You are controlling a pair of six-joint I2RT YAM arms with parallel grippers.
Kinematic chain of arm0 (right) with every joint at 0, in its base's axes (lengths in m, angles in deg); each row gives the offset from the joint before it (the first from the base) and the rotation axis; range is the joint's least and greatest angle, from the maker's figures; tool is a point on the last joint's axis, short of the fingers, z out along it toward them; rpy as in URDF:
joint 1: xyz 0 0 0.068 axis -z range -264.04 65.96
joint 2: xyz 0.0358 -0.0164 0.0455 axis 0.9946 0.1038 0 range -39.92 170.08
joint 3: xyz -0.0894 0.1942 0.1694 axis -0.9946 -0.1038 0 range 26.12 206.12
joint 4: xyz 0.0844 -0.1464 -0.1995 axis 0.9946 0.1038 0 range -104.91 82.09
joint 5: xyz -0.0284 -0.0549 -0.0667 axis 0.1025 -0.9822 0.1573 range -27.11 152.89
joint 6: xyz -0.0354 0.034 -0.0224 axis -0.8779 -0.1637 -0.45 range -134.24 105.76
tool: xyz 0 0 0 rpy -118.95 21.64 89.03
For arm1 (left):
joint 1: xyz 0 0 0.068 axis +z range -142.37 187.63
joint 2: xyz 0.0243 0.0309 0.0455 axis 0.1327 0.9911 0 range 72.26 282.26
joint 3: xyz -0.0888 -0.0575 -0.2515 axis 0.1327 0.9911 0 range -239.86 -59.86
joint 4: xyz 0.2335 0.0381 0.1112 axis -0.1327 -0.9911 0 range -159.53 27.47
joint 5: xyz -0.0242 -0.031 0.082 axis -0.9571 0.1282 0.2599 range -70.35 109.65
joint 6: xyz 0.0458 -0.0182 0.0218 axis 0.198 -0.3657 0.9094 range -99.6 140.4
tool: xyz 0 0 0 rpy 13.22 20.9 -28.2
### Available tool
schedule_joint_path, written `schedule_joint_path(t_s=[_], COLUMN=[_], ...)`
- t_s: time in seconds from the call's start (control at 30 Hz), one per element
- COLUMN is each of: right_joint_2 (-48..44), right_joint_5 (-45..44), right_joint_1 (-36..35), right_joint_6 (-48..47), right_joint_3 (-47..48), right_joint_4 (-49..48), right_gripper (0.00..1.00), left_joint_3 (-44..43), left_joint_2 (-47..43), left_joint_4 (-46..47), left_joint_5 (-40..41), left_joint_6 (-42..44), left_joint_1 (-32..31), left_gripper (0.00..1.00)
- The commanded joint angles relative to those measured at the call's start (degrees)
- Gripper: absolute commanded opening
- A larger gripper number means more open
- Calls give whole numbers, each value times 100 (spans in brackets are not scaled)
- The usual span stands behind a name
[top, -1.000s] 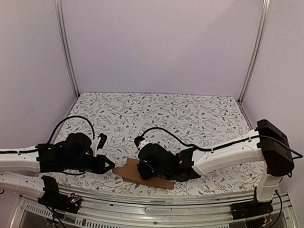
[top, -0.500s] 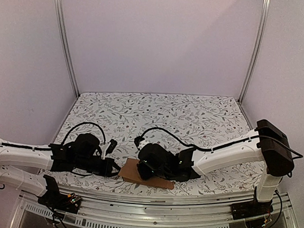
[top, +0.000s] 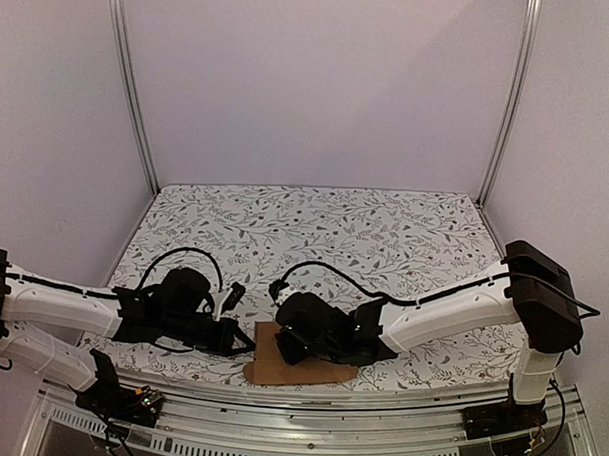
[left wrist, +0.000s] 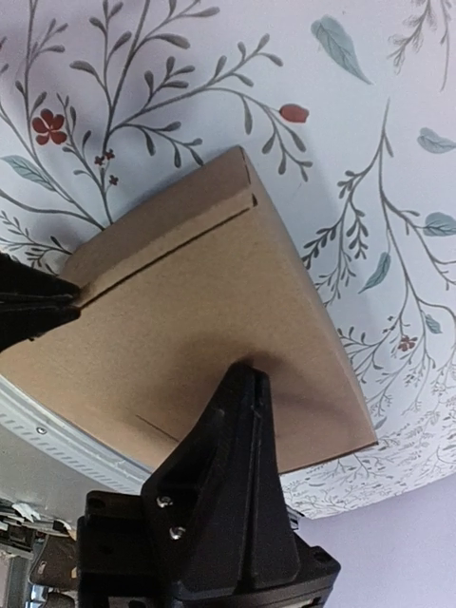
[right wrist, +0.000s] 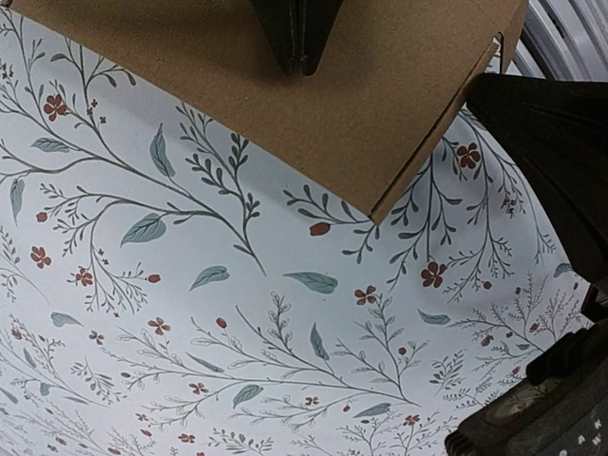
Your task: Fold the paper box
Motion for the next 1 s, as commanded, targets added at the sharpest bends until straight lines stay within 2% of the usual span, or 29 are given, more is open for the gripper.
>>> schedule_joint_path(t_s=[0.0, 0.17, 0.37, 0.47, 0.63, 0.7, 0.83, 0.97], right_joint_2=[161, 126, -216, -540, -1158, -1354, -1735, -2104], right_joint_5=[191, 167, 91, -24, -317, -474, -791, -868], right_joint_1=[10, 9, 7, 13, 12, 10, 25, 131], right_joint_6=[15, 6, -93, -131, -119, -93, 29, 307], right_joint_3=[-124, -123, -147, -264, -549, -670, -956, -1357], right_joint_4=[312, 315, 423, 525, 858, 1048, 1370, 1461], right_gripper=[0, 0, 1, 8, 26, 37, 52, 74], left_joint_3=[-112, -282, -522, -591, -688, -733, -869, -953], left_joint_2=[-90, -581, -918, -912, -765, -648, -303, 62], left_joint_4=[-197, -1104, -1494, -1504, -1466, -1415, -1324, -1226], left_joint_5=[185, 759, 858, 758, 639, 569, 405, 285], left_joint_6=[189, 410, 585, 664, 816, 863, 971, 1035], left_joint_1=[63, 66, 66, 66, 63, 65, 57, 57], left_gripper=[0, 1, 13, 22, 38, 41, 45, 51])
